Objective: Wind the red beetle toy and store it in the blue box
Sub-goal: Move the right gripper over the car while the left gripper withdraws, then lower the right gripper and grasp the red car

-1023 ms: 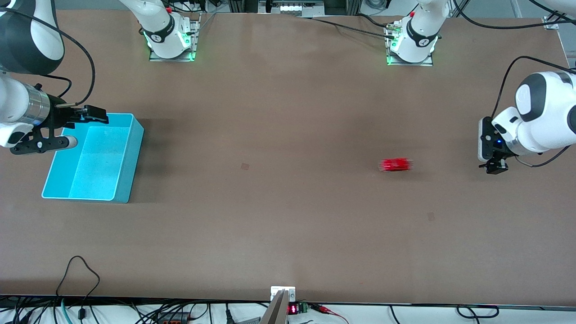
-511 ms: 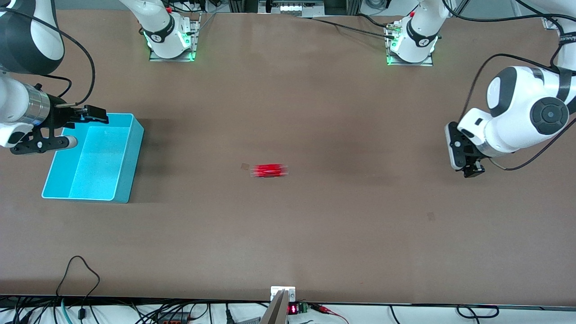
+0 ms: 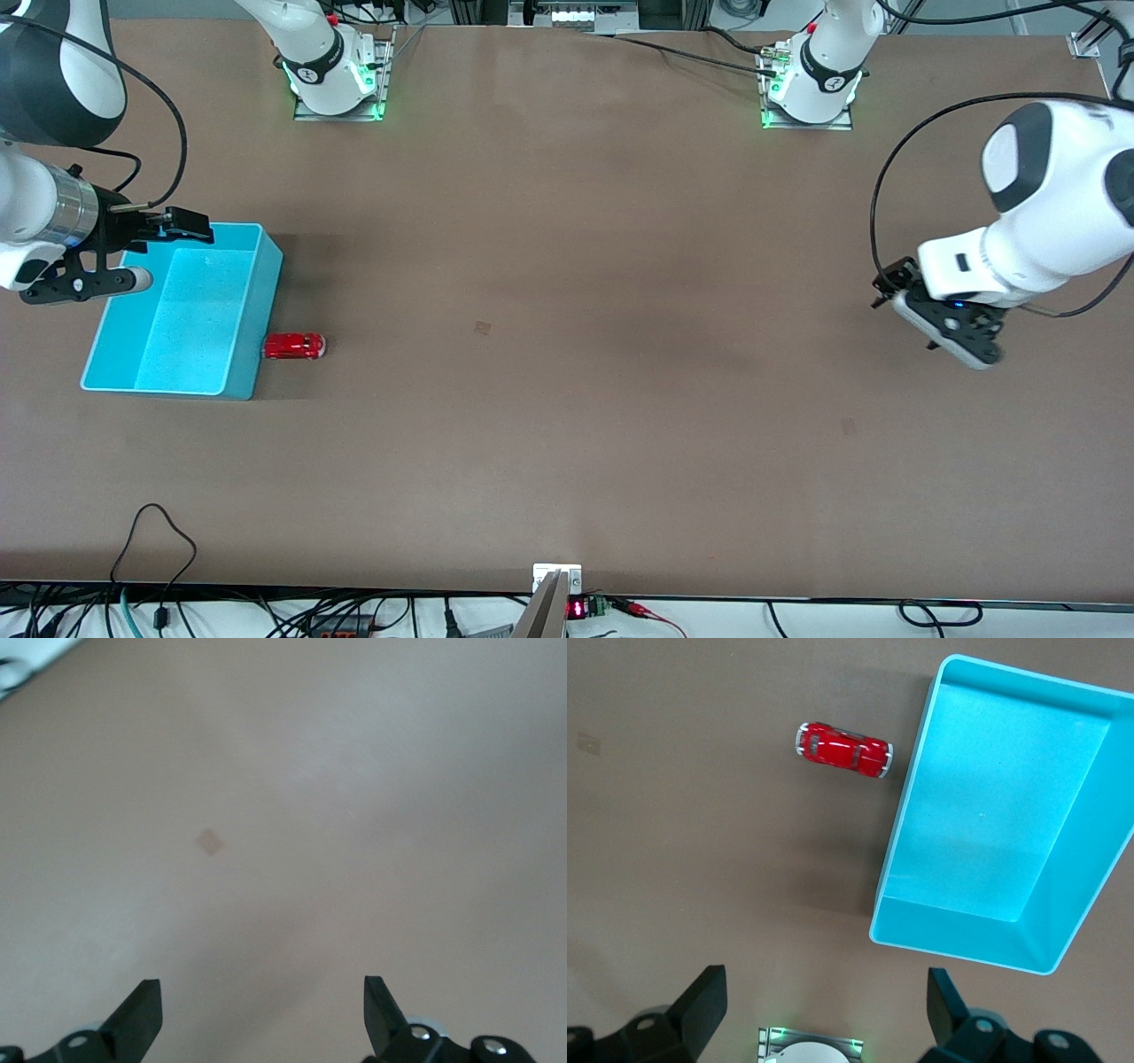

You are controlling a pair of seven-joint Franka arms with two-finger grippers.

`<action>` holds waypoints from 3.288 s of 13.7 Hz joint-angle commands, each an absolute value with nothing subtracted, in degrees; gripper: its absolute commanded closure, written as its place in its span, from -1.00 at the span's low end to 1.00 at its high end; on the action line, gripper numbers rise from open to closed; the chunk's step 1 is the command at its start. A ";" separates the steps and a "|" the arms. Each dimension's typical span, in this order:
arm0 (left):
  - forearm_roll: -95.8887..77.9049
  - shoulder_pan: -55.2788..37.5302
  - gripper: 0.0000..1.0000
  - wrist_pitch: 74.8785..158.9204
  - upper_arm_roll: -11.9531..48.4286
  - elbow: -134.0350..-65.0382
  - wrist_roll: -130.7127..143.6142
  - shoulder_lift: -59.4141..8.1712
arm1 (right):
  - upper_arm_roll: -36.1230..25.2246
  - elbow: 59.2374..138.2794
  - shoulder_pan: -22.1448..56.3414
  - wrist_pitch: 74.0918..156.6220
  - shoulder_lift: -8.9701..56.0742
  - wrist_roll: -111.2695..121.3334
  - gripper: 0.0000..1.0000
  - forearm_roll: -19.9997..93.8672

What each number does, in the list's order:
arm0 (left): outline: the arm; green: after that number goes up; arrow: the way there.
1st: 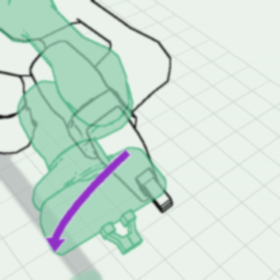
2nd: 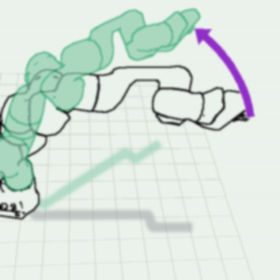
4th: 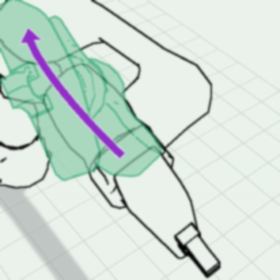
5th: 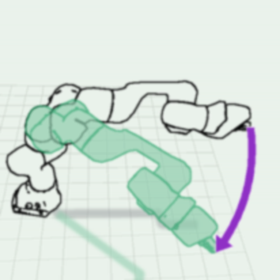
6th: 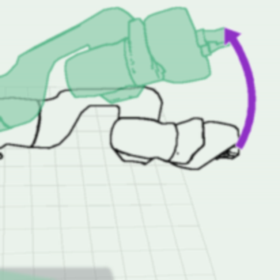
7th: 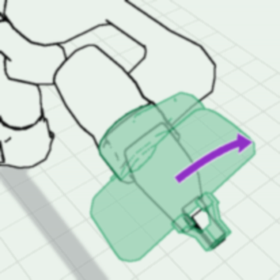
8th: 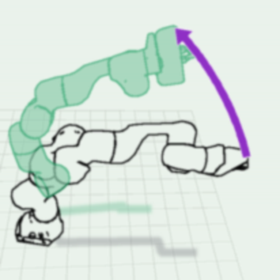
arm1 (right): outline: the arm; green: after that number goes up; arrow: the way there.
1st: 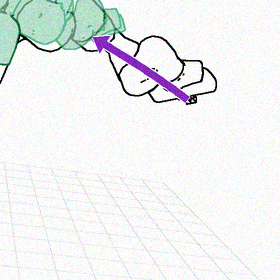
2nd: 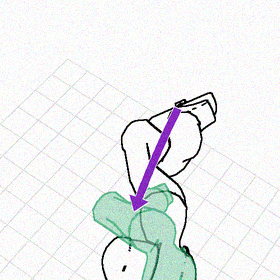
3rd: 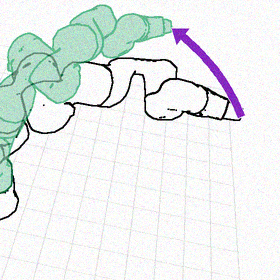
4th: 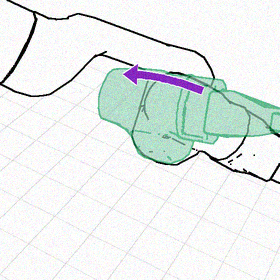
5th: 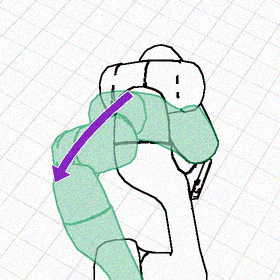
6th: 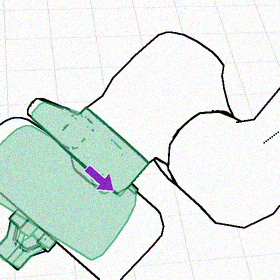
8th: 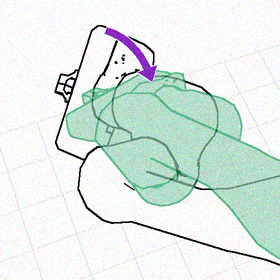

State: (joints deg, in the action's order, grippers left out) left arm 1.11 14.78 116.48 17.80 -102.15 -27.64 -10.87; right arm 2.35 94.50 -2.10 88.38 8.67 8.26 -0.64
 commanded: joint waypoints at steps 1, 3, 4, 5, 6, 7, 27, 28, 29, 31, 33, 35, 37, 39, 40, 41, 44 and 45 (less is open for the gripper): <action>0.09 11.17 -1.00 114.87 12.76 -97.49 -17.09 -10.63 | 2.46 94.39 -2.55 87.54 8.44 9.32 -1.00 0.09; 0.09 7.32 -1.00 113.65 8.11 -94.76 -9.34 -10.46 | 2.46 94.39 -2.55 87.63 8.44 9.32 -1.00 0.09; 0.00 5.21 -1.00 109.99 5.04 -92.74 -5.92 -10.28 | 2.46 94.39 -2.55 87.63 8.79 9.32 -1.00 0.17; -0.09 2.84 -1.00 105.69 2.92 -90.72 -0.41 -10.02 | 2.46 94.39 -2.55 87.63 8.79 9.32 -1.00 0.18; 0.09 1.51 -1.00 102.25 1.68 -89.14 2.00 -9.15 | 2.46 94.39 -2.55 87.71 8.88 9.32 -1.00 0.26; 0.00 1.23 -1.00 100.39 1.41 -88.60 2.37 -8.18 | 2.46 94.39 -2.55 87.80 8.88 9.32 -1.00 1.05; -3.78 1.85 -1.00 95.98 0.53 -93.69 3.87 0.26 | 3.34 117.25 -0.08 127.95 15.11 48.38 -1.00 -2.20; -3.69 1.85 -1.00 95.11 0.53 -93.78 3.61 0.18 | 3.34 117.25 -0.61 129.27 16.34 53.47 -1.00 -2.20; -3.69 1.93 -1.00 94.84 0.35 -94.13 2.82 0.18 | 3.34 117.25 -0.79 130.85 17.74 58.40 -1.00 -2.20; -3.69 1.93 -1.00 94.40 0.26 -94.30 2.29 0.44 | 3.34 116.99 -0.79 133.23 20.64 66.94 -1.00 -2.29; -3.60 1.93 -1.00 93.43 0.26 -94.31 2.29 0.53 | 3.43 116.89 -0.79 136.91 22.40 73.96 -1.00 -3.77; -3.52 1.85 -1.00 93.43 0.61 -94.31 2.37 0.44 | 3.43 116.81 -0.53 139.30 23.99 78.30 -1.00 -4.83; -3.52 1.93 -1.00 93.52 0.18 -94.31 2.37 0.44 | 3.43 116.89 -0.53 141.40 25.22 80.50 -1.00 -4.92; -3.52 1.93 -1.00 93.52 0.09 -94.48 2.37 0.44 | 3.51 116.89 -0.61 142.03 25.84 80.42 -1.00 -4.66; -3.52 1.93 -1.00 93.52 0.09 -94.48 2.37 0.44 | 3.52 116.89 -0.62 142.03 25.93 79.55 -1.00 -4.05; -3.52 1.93 -1.00 93.60 0.09 -94.48 2.37 0.44 | 3.52 116.89 -0.62 142.03 26.28 77.28 -1.00 -3.69; -3.52 1.93 -1.00 93.78 -0.09 -94.48 2.37 0.35 | 3.52 116.89 -0.53 143.25 27.68 73.74 -1.00 -3.78; -3.52 2.37 -1.00 93.69 -0.09 -94.48 2.37 0.44 | 3.52 116.89 -0.53 143.61 28.12 73.74 -0.93 -3.78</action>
